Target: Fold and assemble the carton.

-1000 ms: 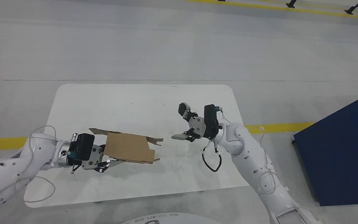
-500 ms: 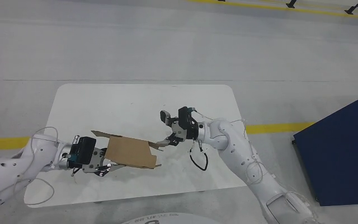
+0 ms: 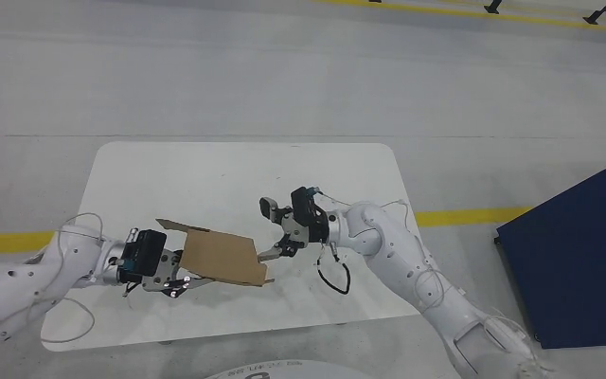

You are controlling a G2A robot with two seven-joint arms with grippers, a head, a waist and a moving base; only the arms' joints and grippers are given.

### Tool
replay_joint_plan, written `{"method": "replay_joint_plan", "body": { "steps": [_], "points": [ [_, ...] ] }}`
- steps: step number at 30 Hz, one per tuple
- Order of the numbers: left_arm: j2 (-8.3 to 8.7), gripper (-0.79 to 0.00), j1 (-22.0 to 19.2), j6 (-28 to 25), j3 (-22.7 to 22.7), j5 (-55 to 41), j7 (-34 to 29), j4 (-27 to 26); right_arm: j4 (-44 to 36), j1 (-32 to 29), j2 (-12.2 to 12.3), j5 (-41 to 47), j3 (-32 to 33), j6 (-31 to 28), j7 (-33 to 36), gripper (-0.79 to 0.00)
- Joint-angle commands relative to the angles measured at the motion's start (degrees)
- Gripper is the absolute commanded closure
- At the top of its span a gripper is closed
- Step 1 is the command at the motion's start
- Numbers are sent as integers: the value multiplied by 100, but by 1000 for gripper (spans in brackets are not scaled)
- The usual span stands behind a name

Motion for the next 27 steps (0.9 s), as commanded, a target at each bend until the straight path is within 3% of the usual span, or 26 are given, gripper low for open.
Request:
{"method": "replay_joint_plan", "body": {
  "steps": [1,8,16,27],
  "points": [
    [-14,0,-52,5,66,1,5,9,88,87,-3,24,-76,0,4,-785],
    [-44,0,-187,34,258,-47,34,50,292,280,-48,-45,-261,29,11,-785],
    [-77,0,-318,49,485,-161,49,62,190,264,-139,-526,-347,656,-124,-785],
    [-24,0,-530,176,819,-427,176,60,10,-181,44,-481,319,0,-657,-785]
  ]
}}
